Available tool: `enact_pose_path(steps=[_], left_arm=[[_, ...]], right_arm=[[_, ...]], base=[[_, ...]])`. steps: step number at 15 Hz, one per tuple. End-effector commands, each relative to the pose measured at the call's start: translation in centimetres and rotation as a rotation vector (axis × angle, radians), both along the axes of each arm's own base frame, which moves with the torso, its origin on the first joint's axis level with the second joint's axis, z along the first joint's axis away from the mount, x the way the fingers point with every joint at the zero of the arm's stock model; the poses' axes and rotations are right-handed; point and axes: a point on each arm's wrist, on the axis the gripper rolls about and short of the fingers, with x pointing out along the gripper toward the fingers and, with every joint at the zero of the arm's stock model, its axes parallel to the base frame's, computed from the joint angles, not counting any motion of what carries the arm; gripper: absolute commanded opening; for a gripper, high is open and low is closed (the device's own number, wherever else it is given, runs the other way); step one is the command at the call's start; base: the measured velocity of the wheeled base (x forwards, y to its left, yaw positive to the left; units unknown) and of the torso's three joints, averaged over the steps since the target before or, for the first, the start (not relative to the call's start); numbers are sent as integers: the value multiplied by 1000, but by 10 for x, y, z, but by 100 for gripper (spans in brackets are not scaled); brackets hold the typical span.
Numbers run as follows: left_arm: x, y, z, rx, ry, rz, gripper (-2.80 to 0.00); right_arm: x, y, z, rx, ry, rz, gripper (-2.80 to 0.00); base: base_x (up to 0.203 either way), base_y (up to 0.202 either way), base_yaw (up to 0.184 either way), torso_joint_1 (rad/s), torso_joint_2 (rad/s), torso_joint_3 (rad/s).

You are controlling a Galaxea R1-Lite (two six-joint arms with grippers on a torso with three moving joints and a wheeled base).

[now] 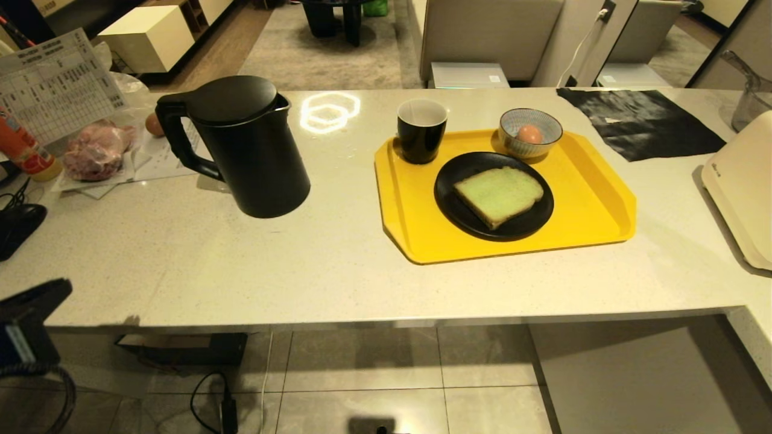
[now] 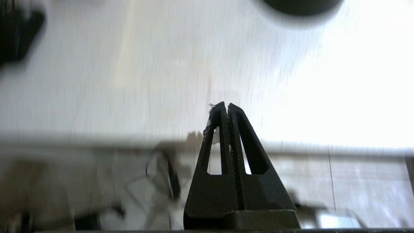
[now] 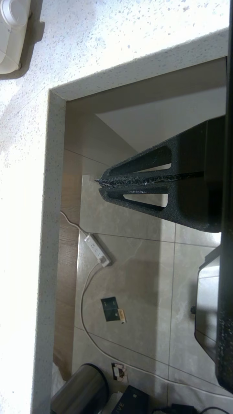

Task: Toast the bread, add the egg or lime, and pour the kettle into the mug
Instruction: Pick up the kettle

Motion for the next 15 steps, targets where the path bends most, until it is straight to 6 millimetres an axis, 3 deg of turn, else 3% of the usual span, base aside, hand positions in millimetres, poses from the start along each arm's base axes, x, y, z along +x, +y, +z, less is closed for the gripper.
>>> enact_pose_path(steps=[1,7,8,12,15], left_arm=[[50,-8,11,56,41,-63,-280],[102,0,27,124,72,-94,-280],[108,5,25,135,84,-82,0],[138,35,23,154,95,-2,0],[144,46,45,162,15,-1,0]], right_arm=[[2,0,-8,-1,30,0,-280],[2,0,-8,-1,30,0,-280],[2,0,-8,-1,30,0,-280],[2,0,-8,-1,30,0,-280],[2,0,-8,-1,30,0,-280]], base=[[0,0,0,0,0,0],[0,0,0,0,0,0],[0,0,0,0,0,0],[0,0,0,0,0,0],[0,0,0,0,0,0]])
